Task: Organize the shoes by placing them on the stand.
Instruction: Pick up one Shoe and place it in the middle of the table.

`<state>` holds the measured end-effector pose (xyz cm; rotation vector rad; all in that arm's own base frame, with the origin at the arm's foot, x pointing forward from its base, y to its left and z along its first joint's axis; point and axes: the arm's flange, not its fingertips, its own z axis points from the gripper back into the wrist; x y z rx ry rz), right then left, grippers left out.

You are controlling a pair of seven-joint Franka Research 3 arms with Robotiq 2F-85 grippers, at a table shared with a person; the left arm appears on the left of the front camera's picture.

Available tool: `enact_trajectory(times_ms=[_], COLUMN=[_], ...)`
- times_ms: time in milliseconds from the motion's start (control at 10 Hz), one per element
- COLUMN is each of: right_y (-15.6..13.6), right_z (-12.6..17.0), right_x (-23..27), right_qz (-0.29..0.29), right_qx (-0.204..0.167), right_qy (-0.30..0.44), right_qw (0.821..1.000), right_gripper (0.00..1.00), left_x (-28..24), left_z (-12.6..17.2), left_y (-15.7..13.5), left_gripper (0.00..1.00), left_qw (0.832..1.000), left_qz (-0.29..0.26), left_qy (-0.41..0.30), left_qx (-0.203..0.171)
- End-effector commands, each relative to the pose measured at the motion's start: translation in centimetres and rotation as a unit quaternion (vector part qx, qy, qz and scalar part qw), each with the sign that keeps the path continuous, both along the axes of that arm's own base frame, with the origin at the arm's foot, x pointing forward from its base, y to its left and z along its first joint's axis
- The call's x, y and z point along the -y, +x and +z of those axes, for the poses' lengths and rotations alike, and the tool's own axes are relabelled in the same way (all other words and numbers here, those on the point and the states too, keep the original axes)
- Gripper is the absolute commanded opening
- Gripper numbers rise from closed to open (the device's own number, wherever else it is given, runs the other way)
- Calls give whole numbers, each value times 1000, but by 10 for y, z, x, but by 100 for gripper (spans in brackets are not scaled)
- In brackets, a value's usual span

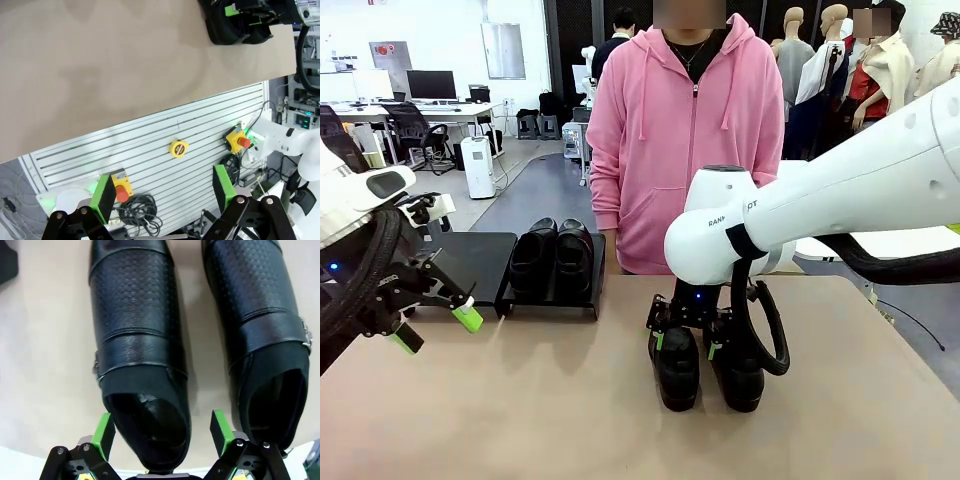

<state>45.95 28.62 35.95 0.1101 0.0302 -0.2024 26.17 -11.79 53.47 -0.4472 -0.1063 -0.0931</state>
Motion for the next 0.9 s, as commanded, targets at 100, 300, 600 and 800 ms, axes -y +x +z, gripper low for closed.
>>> enact_trajectory(times_ms=[100, 300, 600, 800], right_y=[5, 9, 9, 9], right_z=[0, -4, -5, -7], right_x=[0, 1, -2, -1], right_qz=[-6, -6, 8, 11], right_qx=[0, -5, -2, 2], right_qy=[-15, -17, -7, -6], right_qw=[1000, 1000, 1000, 1000], right_gripper=[100, 100, 0, 0], left_x=[0, 0, 0, 0], left_z=[0, 0, 0, 0], left_y=[2, 2, 2, 2], left_gripper=[100, 100, 100, 100], left_qw=[1000, 1000, 1000, 1000], left_qz=[-5, -5, -5, -5], left_qy=[-7, -7, -7, -7], left_qx=[8, 8, 8, 8])
